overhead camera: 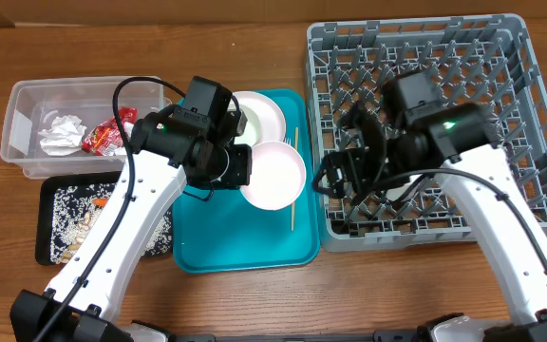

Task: Sort waste into correct bins and load items into the dishwasher
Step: 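Tilt the pink bowl up with the left gripper toward the right gripper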

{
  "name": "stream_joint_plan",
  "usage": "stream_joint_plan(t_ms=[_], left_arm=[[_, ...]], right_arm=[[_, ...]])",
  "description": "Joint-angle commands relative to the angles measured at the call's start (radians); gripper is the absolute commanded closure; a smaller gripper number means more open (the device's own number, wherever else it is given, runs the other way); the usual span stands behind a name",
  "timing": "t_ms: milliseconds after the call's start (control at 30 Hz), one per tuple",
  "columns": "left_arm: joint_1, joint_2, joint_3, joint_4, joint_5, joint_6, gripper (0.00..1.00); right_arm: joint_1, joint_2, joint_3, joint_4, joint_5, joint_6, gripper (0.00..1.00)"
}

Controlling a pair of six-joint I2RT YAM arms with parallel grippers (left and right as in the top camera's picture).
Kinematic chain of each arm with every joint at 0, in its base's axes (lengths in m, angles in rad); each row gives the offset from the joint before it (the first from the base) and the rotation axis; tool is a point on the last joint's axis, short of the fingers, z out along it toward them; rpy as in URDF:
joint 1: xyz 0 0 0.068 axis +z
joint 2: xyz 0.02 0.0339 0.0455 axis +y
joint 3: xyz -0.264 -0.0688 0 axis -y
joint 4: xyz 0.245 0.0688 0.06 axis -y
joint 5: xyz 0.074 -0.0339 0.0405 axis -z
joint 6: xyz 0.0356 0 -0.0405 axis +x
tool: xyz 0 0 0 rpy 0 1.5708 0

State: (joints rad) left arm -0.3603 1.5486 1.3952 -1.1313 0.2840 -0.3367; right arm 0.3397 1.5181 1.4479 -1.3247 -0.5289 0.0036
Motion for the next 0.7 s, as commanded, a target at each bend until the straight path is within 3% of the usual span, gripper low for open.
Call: stream_joint_plan(t_ms=[0, 667], left_arm=[[-0.003, -0.026, 0.027, -0.006, 0.035, 0.027, 0.96], [-0.007, -0.026, 0.027, -0.009, 0.031, 0.027, 0.96]], right_arm=[[0.034, -0.003, -0.042, 0.055, -0.095, -0.008, 0.0], [0.087, -0.003, -0.104, 0.26, -0.095, 0.035, 0.01]])
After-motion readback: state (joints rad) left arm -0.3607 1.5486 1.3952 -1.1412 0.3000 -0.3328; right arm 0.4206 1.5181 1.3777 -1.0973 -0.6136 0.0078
